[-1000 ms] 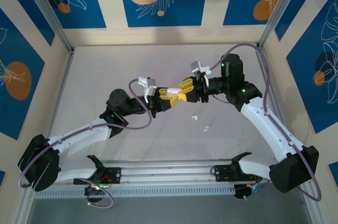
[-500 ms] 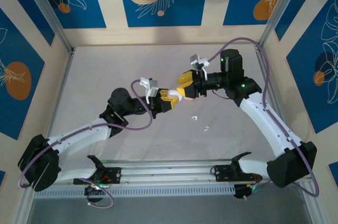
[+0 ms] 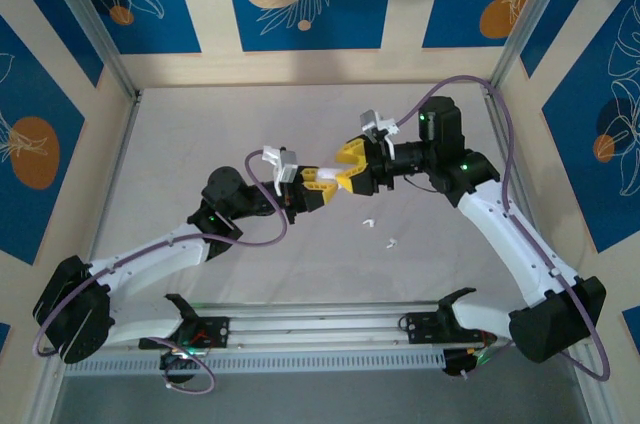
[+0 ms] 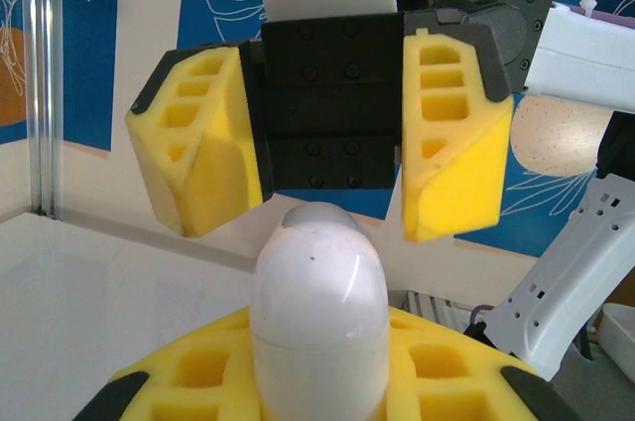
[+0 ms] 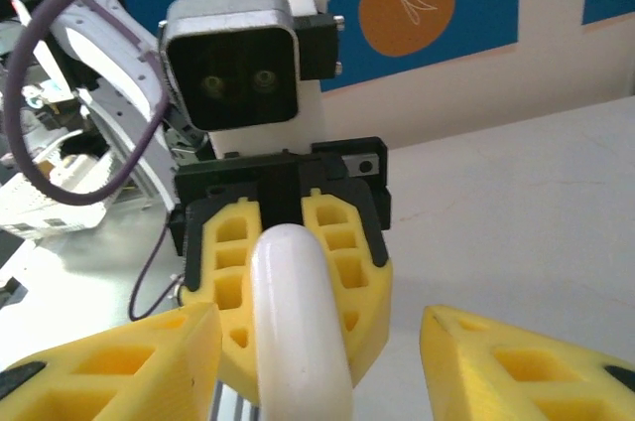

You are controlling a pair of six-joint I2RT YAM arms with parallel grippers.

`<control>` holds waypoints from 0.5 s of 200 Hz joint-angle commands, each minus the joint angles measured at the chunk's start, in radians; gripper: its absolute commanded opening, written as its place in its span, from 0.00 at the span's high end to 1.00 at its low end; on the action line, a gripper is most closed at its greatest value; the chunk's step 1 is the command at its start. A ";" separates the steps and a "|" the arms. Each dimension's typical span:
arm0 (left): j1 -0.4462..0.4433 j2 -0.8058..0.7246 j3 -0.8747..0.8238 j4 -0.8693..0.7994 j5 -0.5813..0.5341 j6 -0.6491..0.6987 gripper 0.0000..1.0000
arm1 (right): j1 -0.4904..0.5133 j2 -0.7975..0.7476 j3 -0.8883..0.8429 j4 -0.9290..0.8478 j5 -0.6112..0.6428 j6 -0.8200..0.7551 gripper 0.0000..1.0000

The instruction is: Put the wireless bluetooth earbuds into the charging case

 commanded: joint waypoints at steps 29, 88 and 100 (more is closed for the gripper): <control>-0.004 -0.018 0.013 0.068 0.023 -0.018 0.92 | 0.010 0.010 -0.013 -0.050 0.100 -0.059 0.45; -0.005 -0.014 0.019 0.066 0.079 -0.019 0.94 | -0.011 0.029 0.001 0.015 0.156 0.055 0.49; -0.007 -0.014 0.019 0.067 0.081 -0.019 0.94 | -0.012 0.035 0.006 0.012 0.157 0.058 0.50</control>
